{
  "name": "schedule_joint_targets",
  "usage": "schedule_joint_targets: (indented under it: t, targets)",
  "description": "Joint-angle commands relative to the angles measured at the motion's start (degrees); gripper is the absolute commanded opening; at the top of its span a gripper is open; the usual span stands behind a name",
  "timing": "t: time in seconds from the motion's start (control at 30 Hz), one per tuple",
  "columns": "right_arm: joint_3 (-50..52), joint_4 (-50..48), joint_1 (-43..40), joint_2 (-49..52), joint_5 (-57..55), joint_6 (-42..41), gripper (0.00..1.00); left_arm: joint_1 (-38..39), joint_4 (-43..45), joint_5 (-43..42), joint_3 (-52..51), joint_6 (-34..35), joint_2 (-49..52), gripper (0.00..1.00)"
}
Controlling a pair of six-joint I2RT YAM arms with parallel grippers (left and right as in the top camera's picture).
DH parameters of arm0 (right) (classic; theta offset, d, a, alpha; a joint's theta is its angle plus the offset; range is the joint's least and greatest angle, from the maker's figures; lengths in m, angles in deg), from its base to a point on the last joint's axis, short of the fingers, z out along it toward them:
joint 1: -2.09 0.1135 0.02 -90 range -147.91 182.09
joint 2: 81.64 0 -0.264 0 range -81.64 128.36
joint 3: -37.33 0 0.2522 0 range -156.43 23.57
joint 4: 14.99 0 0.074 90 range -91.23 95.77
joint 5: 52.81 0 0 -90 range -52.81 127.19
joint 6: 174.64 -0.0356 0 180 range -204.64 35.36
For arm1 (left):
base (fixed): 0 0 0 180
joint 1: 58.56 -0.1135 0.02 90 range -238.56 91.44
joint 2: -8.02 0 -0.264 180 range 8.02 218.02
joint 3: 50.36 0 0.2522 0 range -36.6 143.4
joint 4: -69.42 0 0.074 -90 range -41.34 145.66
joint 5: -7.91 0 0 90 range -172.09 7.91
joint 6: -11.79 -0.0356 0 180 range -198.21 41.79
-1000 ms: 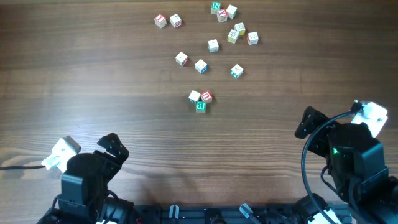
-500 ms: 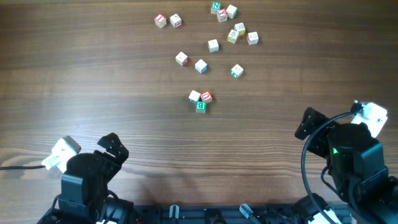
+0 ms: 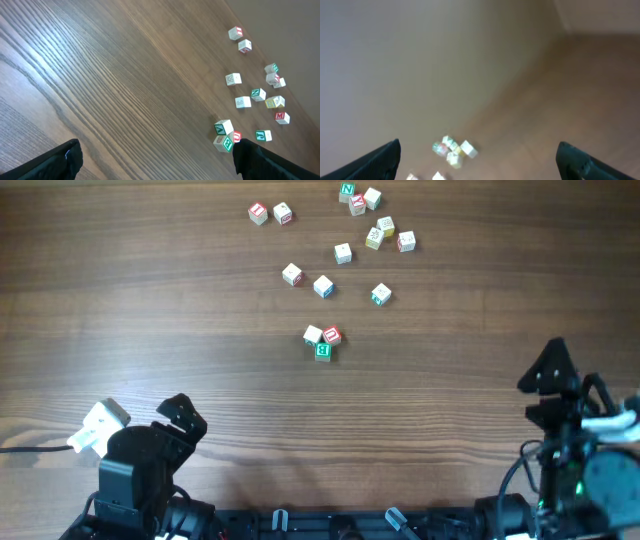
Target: Form a circle
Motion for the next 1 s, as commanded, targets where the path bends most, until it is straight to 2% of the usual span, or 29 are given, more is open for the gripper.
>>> schedule_joint_targets:
  t: [0.0, 0.13, 0.23, 0.43, 0.7, 0.87, 0.97]
  targets:
    - [12.3, -10.4, -6.1, -8.7, 11.9, 5.4, 1.00, 0.3, -0.1, 0.4, -0.3, -0.7, 0.2, 1.00]
    - [24.3, -21.2, -11.5, -13.8, 19.6, 4.6, 1.00, 0.3, -0.1, 0.4, -0.3, -0.7, 0.2, 1.00]
    - [29.9, -23.4, -12.9, -14.8, 19.8, -0.3, 1.00, 0.3, -0.1, 0.4, -0.3, -0.7, 0.2, 1.00]
    - [36.8, -25.9, -13.2, -14.8, 18.4, -0.4, 1.00, 0.3, -0.1, 0.4, -0.3, -0.7, 0.2, 1.00]
    - [37.5, -27.6, -15.7, -14.8, 18.8, 9.2, 1.00, 0.3, -0.1, 0.4, -0.3, -0.7, 0.2, 1.00]
    - [37.5, -27.3, -15.7, -14.8, 19.9, 20.7, 1.00, 0.3, -0.1, 0.4, -0.3, -0.7, 0.2, 1.00]
    - [37.5, -27.4, -15.7, -14.8, 19.9, 20.7, 1.00, 0.3, -0.1, 0.4, -0.3, -0.7, 0.2, 1.00]
